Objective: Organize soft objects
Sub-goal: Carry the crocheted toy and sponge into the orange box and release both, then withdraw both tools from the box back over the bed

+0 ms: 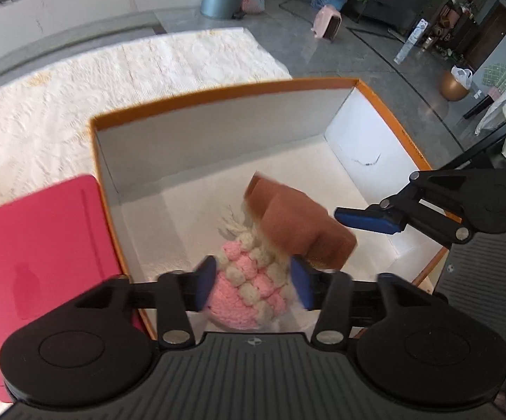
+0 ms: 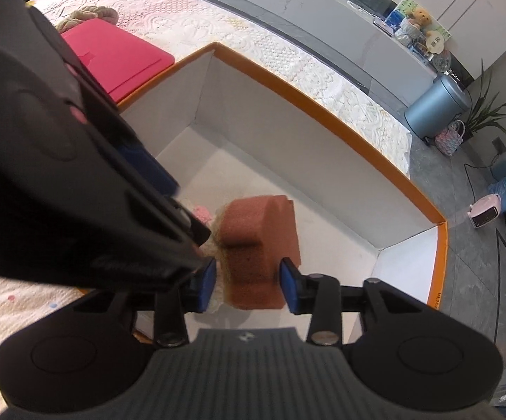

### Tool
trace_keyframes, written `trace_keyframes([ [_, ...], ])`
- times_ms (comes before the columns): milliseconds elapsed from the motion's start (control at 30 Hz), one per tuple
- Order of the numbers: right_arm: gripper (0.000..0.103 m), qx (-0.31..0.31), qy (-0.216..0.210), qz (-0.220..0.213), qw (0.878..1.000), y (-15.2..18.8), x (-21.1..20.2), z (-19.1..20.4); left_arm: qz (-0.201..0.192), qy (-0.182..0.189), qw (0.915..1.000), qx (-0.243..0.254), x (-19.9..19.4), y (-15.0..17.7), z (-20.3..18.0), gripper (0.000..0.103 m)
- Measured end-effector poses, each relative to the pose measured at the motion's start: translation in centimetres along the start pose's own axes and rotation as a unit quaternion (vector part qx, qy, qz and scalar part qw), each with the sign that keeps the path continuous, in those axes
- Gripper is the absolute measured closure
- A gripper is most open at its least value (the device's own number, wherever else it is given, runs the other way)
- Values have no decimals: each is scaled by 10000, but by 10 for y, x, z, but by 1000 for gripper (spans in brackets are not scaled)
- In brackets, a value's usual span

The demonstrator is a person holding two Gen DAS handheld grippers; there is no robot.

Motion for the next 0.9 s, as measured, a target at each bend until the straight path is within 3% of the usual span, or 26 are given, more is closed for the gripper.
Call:
trace_keyframes([
  [200,39,176,-13,90,9998,3,-4,-5,-107,-268,9995,140,-15,1,1,44],
  [400,32,396,16,91,9992,4,-20,-4,-349,-244,9989,200,-38,-2,-5,44],
  [567,29,974,-24,-224,9950,8,-43,-5,-820,-282,9957,318,-71,12,-9,44],
  [700,27,1649,0,-637,9842,16,-61,5,-1176,-293,9915,468,-98,34,-9,44],
  [900,26,2585,137,-1296,9572,30,-81,35,-1712,-374,9833,484,-130,74,0,44],
])
Point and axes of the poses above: each gripper's, at about its wrist camera, not at the fingertips, and x roughly the way its jaws point, z to its left, y to its underside, the point moved 9 cm from there along x, roughly the way its jaws point, and after that the axes turned 3 degrees about z, right-handed, at the moved point
